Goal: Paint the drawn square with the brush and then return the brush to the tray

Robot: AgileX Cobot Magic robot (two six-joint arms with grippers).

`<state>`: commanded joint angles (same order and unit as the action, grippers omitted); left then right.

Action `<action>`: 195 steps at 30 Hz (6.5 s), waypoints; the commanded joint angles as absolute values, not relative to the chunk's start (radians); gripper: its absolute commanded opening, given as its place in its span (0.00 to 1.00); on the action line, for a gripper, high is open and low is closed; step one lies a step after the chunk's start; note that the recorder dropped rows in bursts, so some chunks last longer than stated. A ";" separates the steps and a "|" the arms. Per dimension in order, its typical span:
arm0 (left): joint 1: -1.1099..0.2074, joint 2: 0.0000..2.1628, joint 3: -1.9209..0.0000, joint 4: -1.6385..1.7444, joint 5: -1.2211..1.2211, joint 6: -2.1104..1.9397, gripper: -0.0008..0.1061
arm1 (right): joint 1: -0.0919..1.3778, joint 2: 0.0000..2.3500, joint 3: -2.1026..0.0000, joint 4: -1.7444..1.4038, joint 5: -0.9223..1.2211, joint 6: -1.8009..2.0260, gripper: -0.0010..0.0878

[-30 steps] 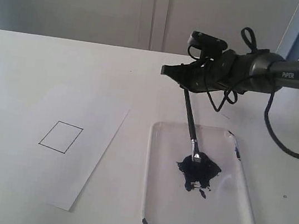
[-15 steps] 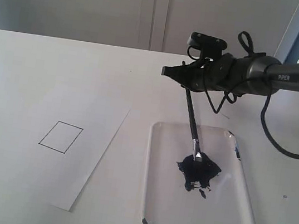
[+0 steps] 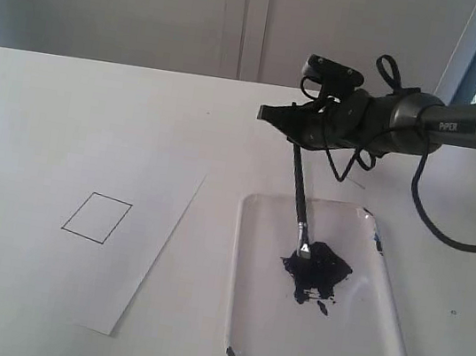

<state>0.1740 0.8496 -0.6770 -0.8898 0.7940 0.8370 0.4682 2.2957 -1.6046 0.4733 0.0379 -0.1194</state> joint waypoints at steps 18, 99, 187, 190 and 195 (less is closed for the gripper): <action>0.174 0.850 -0.677 -0.890 0.796 0.837 0.01 | 0.428 2.294 -1.605 0.461 0.065 -0.133 0.01; 0.174 0.850 -0.677 -0.937 0.845 0.848 0.01 | 0.495 2.069 -1.546 -0.273 0.424 -2.140 0.28; 0.174 0.850 -0.677 -0.949 0.838 0.842 0.01 | 0.548 2.246 -1.546 -0.524 0.413 -2.086 0.01; 0.174 0.850 -0.677 -0.949 0.838 0.842 0.01 | 0.548 2.246 -1.546 -0.529 0.415 -2.087 0.01; 0.174 0.850 -0.677 -0.949 0.838 0.842 0.01 | 0.548 2.236 -1.546 -0.531 0.421 -2.098 0.01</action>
<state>0.1740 0.8496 -0.6770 -0.9491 0.8382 0.8417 0.5480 2.2361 -1.5460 -0.5311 0.4209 -2.0979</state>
